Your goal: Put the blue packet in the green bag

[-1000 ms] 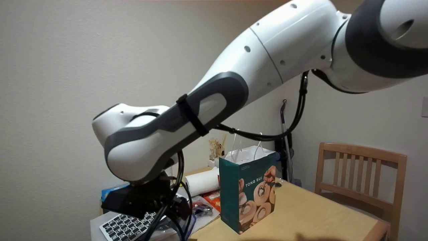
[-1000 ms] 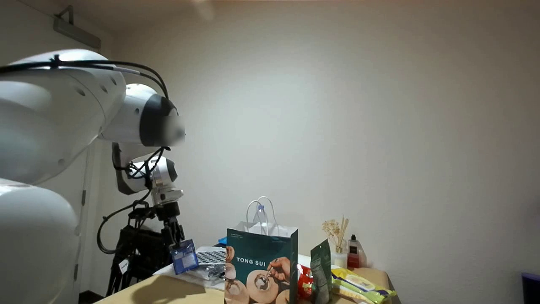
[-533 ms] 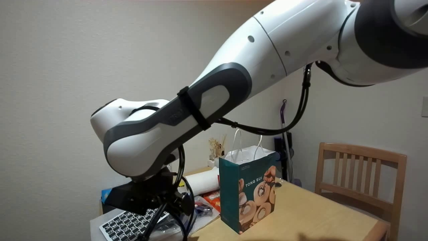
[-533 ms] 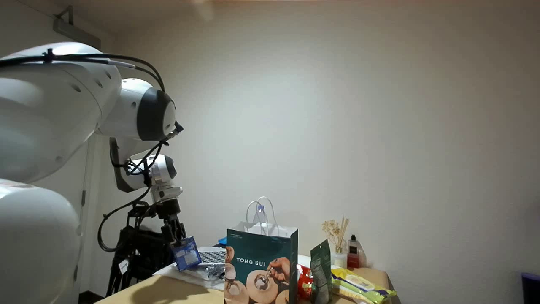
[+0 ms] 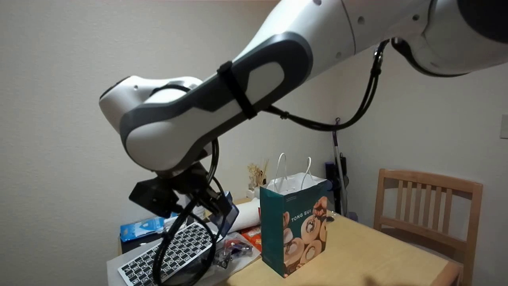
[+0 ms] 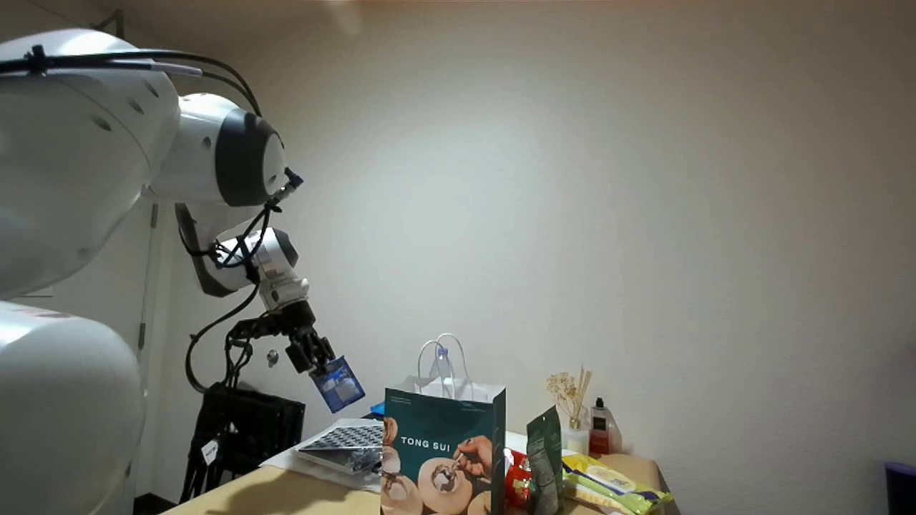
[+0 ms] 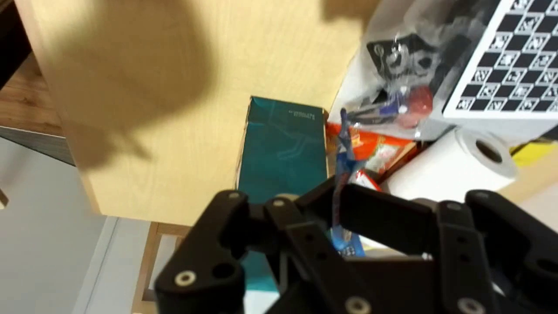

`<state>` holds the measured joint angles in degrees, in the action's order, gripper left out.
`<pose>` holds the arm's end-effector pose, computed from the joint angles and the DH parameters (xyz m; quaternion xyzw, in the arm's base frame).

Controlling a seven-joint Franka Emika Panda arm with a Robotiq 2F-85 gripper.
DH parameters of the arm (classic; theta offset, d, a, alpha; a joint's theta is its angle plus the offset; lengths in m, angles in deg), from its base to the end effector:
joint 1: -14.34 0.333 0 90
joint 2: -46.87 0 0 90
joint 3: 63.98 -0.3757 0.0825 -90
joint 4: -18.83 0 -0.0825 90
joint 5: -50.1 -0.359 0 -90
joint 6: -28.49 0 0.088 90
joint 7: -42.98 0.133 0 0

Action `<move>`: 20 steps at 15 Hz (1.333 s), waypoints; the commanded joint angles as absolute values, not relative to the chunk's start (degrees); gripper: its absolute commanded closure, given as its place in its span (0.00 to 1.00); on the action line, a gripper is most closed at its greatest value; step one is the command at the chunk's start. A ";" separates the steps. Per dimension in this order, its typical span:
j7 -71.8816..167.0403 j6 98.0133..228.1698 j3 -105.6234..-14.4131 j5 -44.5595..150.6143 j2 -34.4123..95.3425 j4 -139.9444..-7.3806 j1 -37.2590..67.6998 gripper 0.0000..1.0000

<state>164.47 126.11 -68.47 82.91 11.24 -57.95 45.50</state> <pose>0.6198 0.3482 0.3944 0.7483 -0.6020 0.2209 0.1701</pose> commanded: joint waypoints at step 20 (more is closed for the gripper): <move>175.87 123.59 -67.09 81.58 26.50 -65.40 37.50 1.00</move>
